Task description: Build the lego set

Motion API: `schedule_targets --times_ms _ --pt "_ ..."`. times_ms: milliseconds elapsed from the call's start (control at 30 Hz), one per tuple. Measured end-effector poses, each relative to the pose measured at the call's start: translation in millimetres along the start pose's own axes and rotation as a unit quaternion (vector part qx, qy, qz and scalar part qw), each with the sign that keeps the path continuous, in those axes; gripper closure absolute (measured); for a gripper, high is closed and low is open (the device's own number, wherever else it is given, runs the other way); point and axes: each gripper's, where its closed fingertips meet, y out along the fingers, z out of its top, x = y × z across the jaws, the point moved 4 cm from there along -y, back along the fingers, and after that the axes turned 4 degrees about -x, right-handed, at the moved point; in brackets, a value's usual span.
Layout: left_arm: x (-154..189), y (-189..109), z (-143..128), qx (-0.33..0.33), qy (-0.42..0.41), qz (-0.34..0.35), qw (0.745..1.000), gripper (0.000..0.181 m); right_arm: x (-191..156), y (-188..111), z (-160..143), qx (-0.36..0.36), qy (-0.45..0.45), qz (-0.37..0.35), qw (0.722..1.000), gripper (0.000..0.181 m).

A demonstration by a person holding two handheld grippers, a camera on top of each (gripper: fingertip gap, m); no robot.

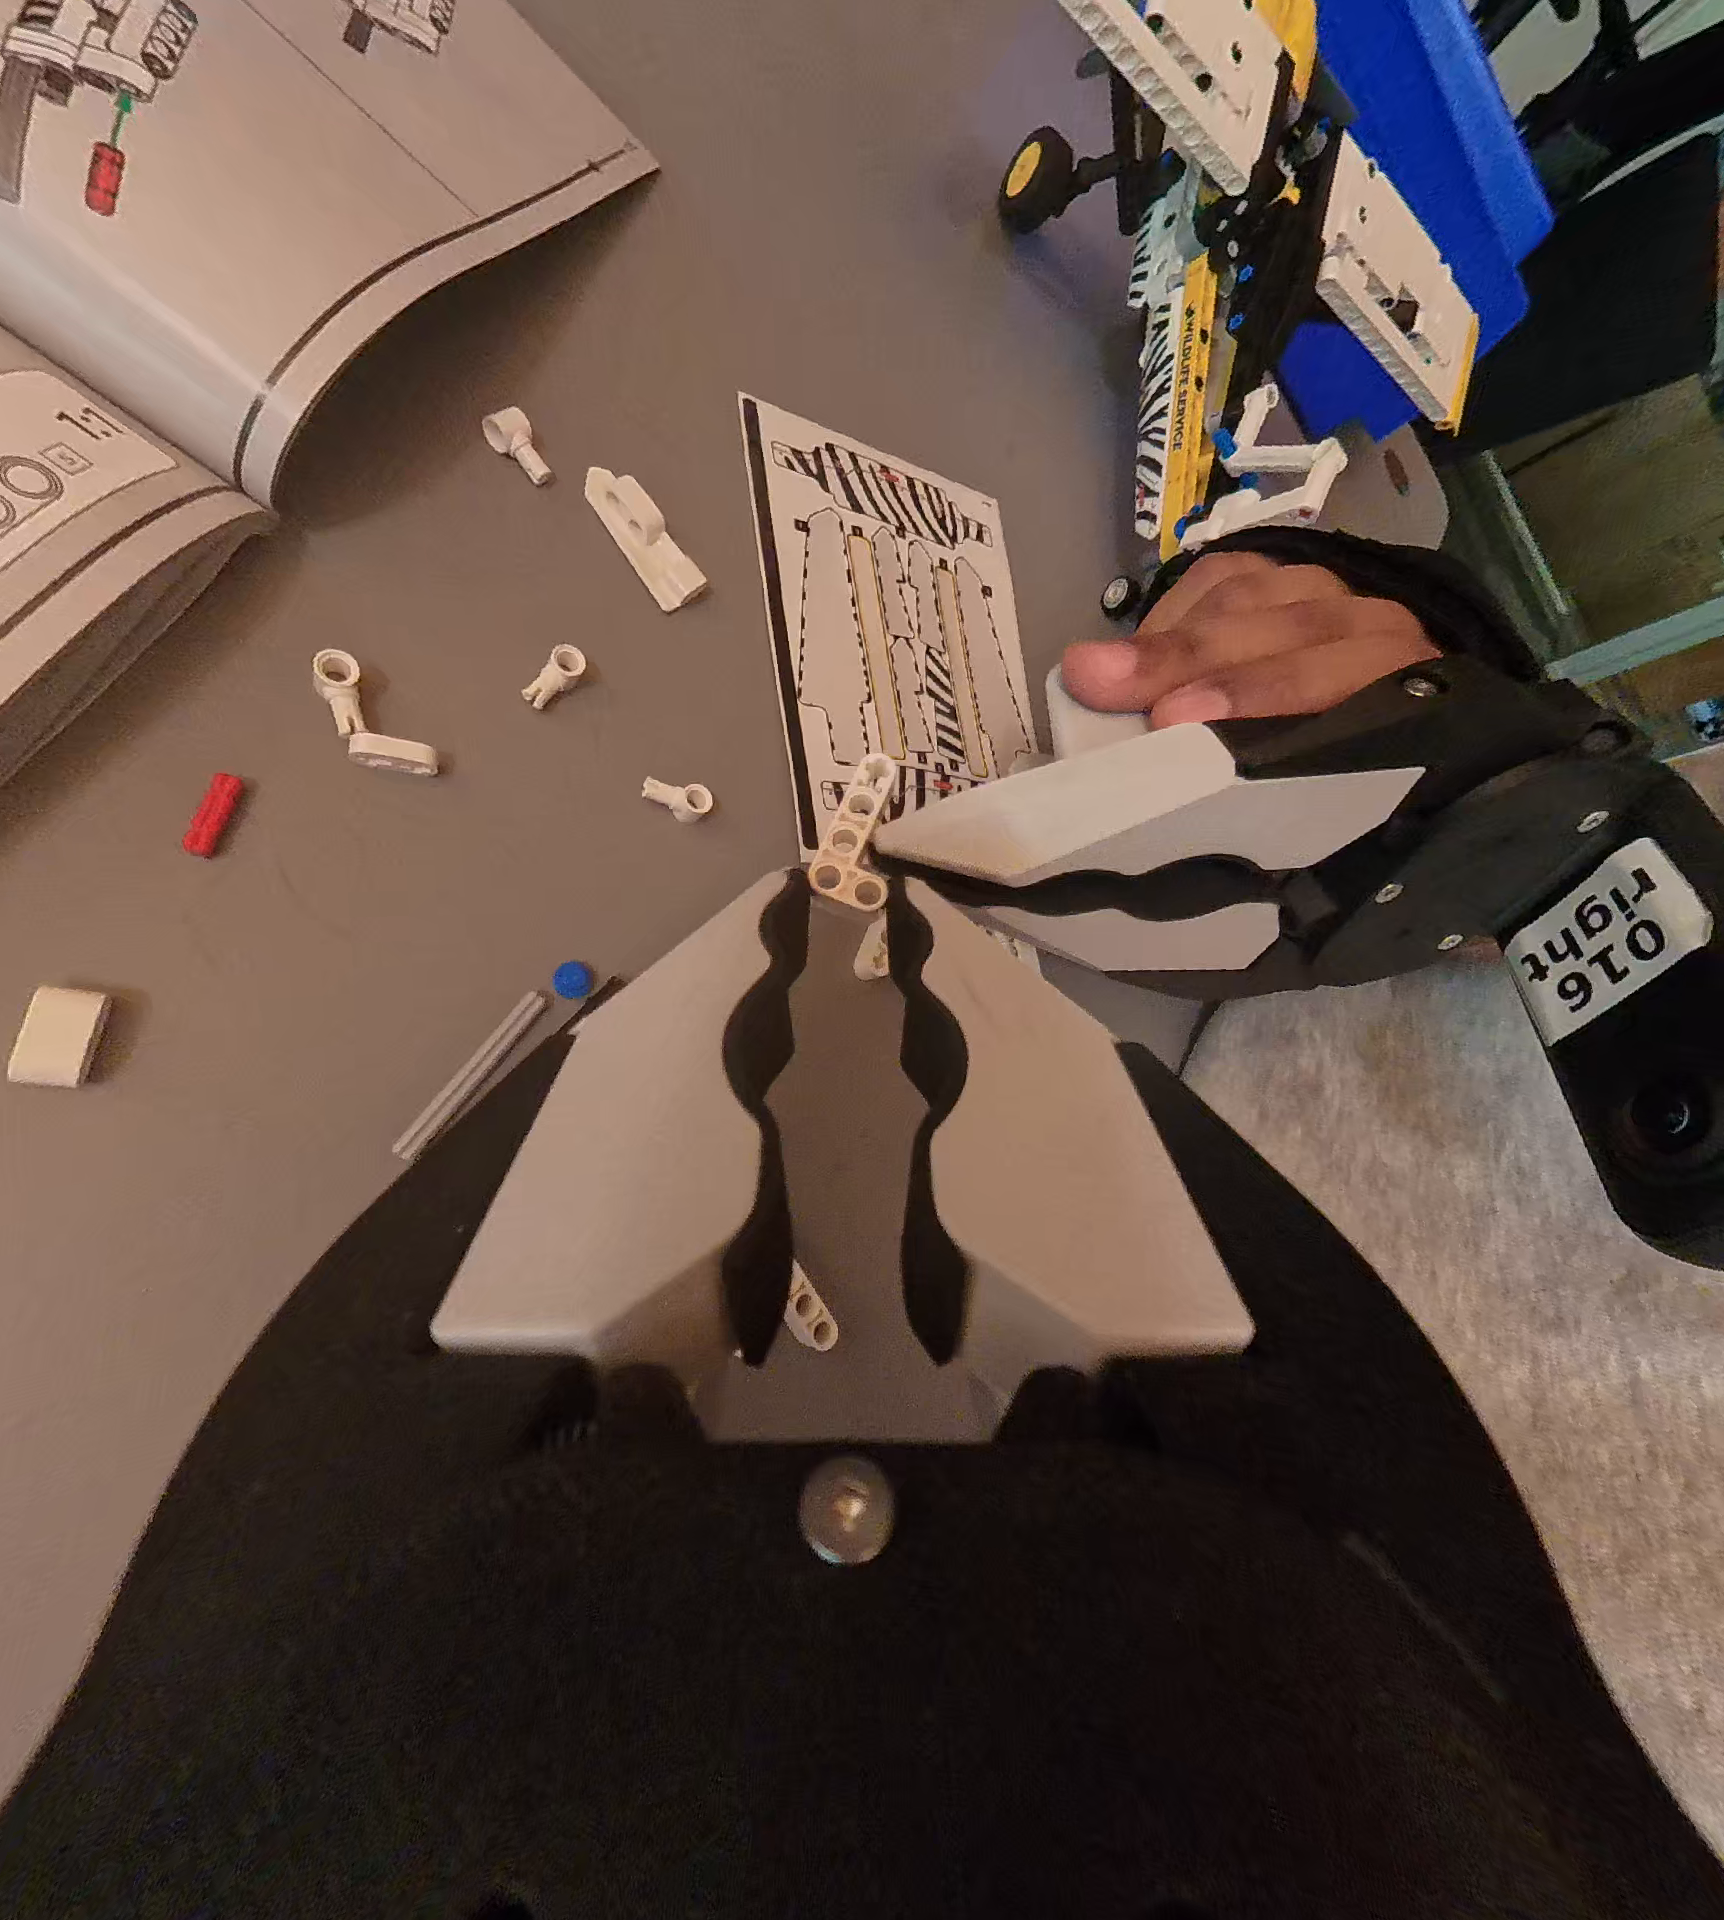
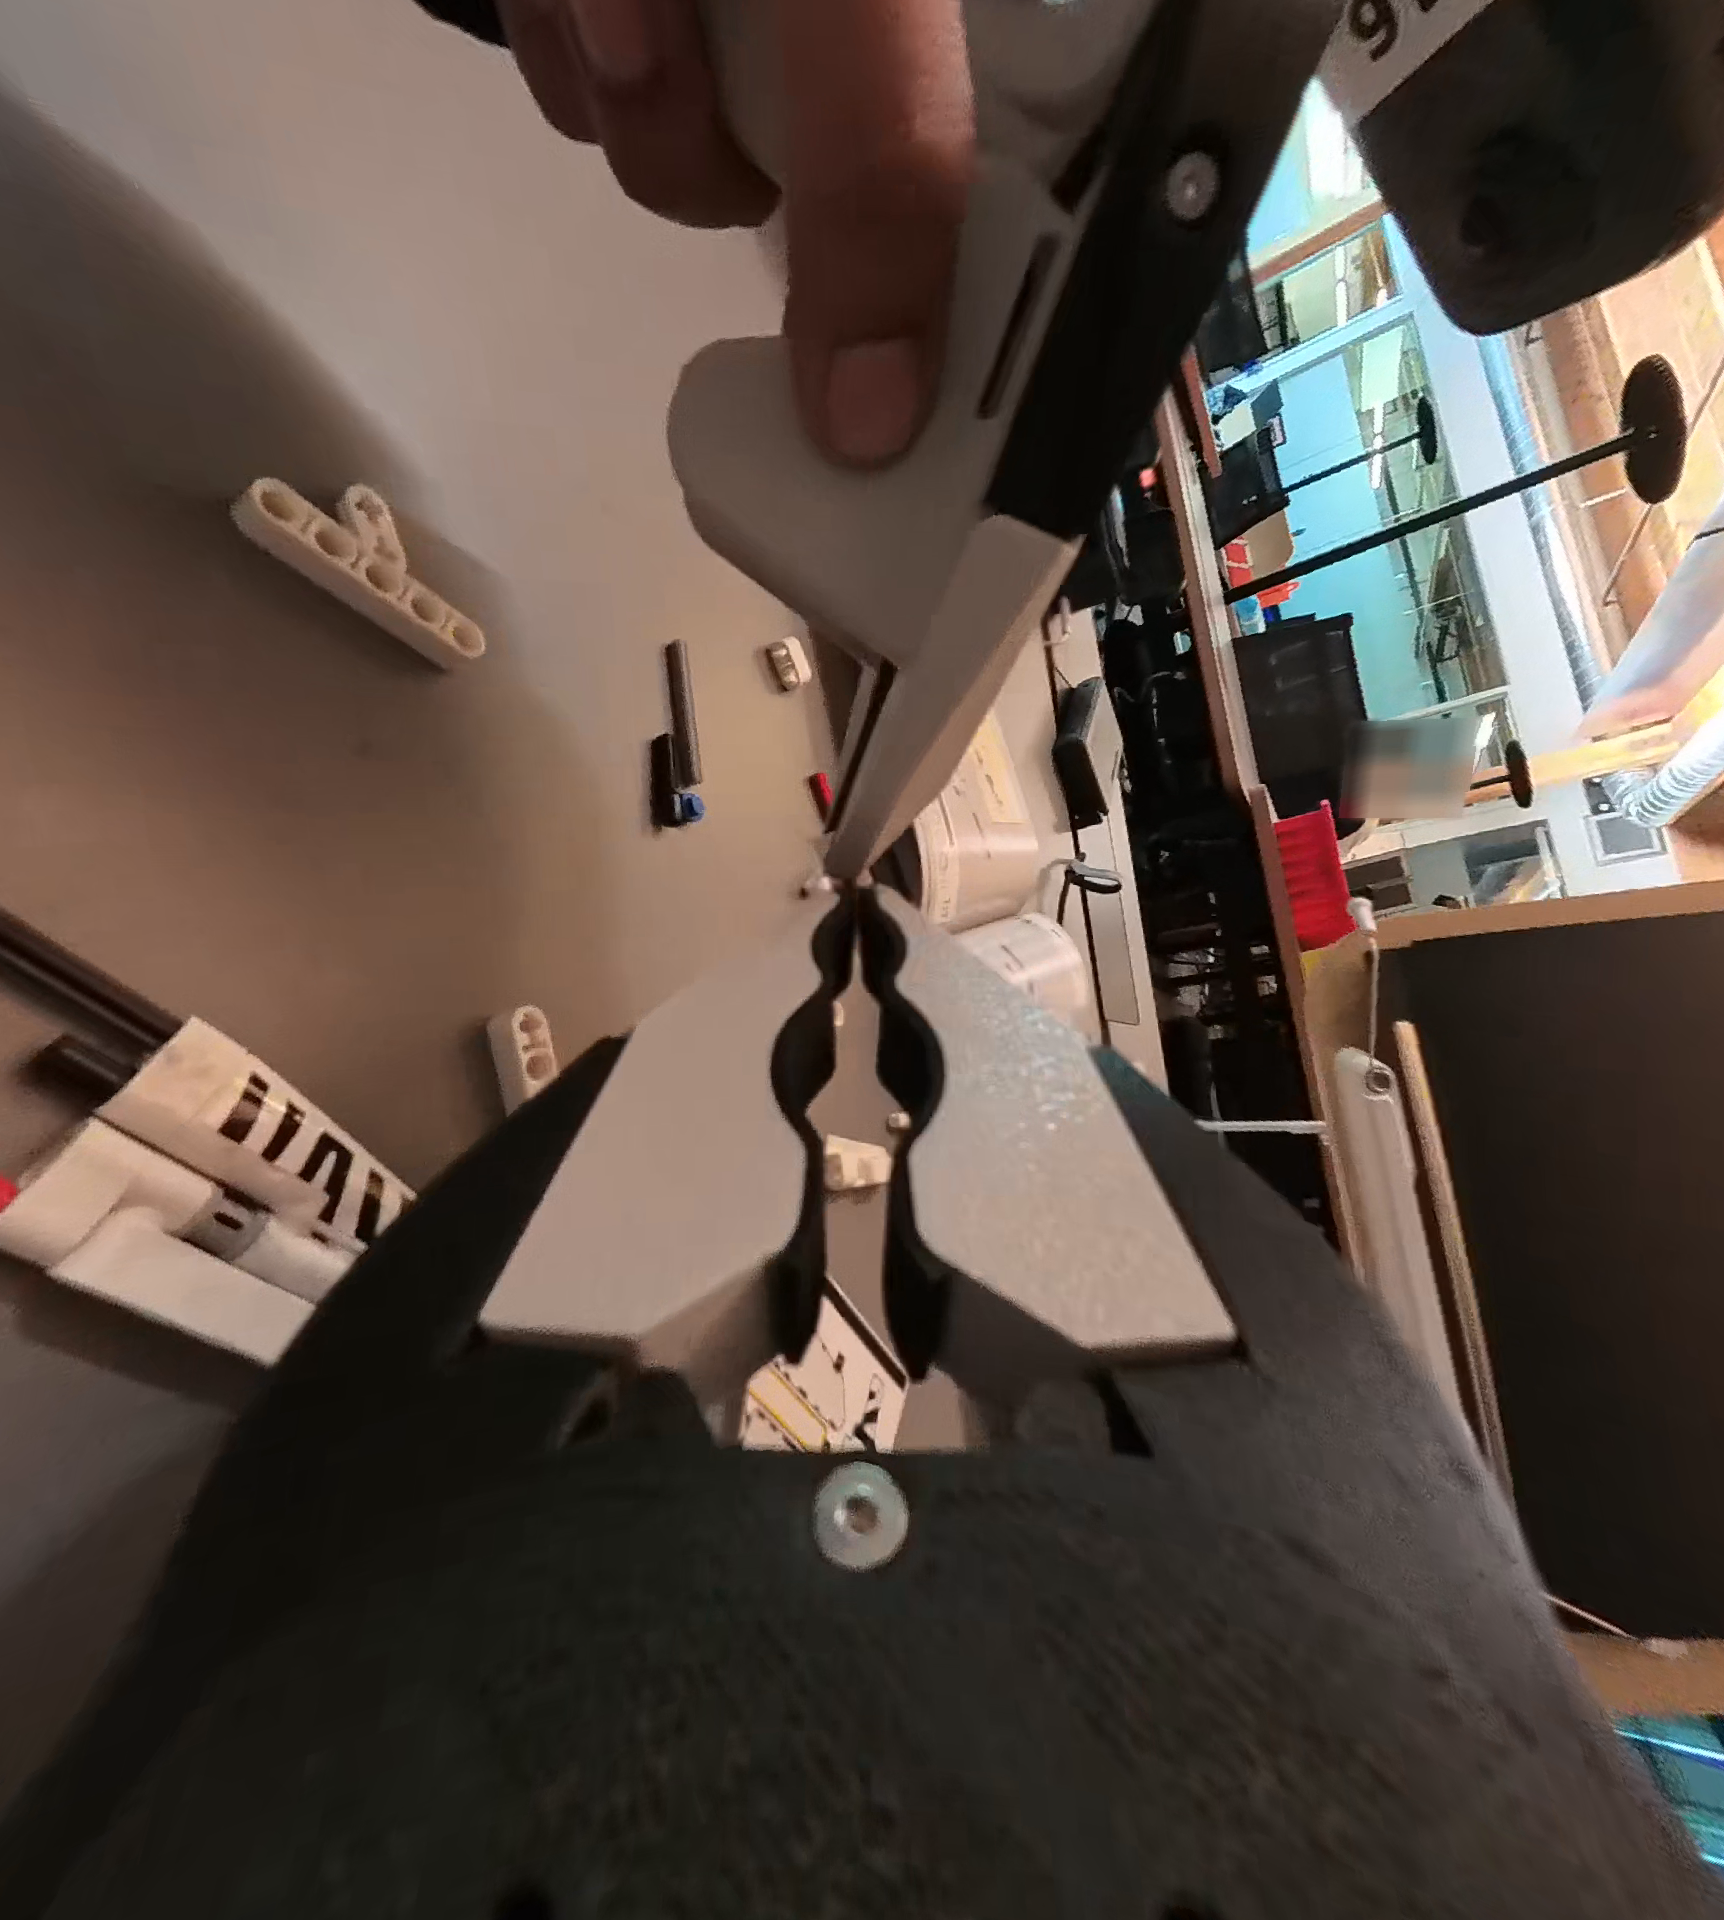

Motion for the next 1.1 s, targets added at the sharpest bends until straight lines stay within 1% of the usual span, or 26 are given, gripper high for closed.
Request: schedule_targets --times_ms 100,467,700,1000,1100 --pt "-1 0 -1 0.0 0.002 -0.003 1.0 0.167 0 0 0 0.001 0.012 0.006 1.0 0.181" --pt "-3 2 0 0.004 0.011 -0.012 1.0 0.167 1 0 -2 0.006 0.097 0.051 0.994 0.181" --pt "-3 0 0 0.01 0.012 -0.024 1.0 0.167 4 -1 -3 0.014 0.136 0.064 0.989 0.181" --pt "0 -5 -3 0.034 0.017 -0.054 0.998 0.167 9 -3 -1 0.032 0.151 0.055 0.986 0.181" --pt "2 -10 0 0.065 0.035 -0.067 0.995 0.168 10 -2 -2 0.029 0.146 0.042 0.988 0.181"
